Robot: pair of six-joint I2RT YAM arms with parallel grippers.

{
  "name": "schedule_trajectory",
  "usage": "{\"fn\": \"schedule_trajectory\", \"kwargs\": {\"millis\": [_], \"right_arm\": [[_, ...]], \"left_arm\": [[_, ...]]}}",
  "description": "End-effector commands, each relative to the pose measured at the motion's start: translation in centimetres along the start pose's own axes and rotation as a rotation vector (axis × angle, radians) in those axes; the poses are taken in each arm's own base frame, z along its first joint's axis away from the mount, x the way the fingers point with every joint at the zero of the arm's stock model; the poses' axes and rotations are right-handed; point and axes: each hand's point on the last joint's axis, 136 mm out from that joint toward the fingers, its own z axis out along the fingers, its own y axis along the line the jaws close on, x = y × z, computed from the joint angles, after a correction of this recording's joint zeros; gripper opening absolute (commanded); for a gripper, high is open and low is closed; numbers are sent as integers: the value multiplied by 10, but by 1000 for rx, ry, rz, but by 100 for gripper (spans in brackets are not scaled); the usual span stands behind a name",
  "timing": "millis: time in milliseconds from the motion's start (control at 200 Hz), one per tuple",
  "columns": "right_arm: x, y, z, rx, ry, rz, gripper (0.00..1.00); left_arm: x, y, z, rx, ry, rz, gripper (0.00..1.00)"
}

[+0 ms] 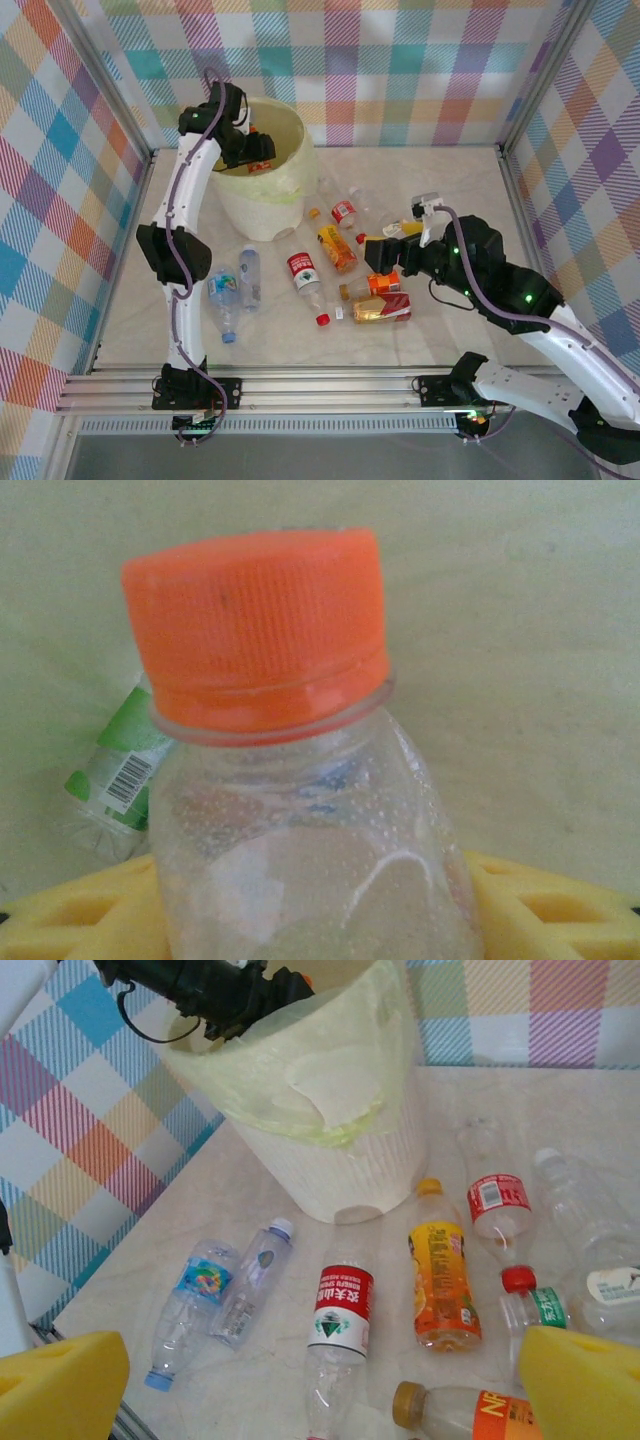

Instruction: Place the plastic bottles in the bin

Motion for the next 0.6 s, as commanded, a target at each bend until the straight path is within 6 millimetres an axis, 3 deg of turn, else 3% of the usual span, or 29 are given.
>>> {"fn": "schedule_trajectory", "kwargs": {"millis": [0,395,595], "right_arm": [[15,-17,-2,74,36,52,100],[68,-51,5,230,175,186,100],[94,-69,6,329,253,239,100]], "left_arm": [[2,3,-10,-13,5,7,67],[-2,-4,-31,13,-30,7,85],[-11,-16,-62,59,-102,7,91]]}}
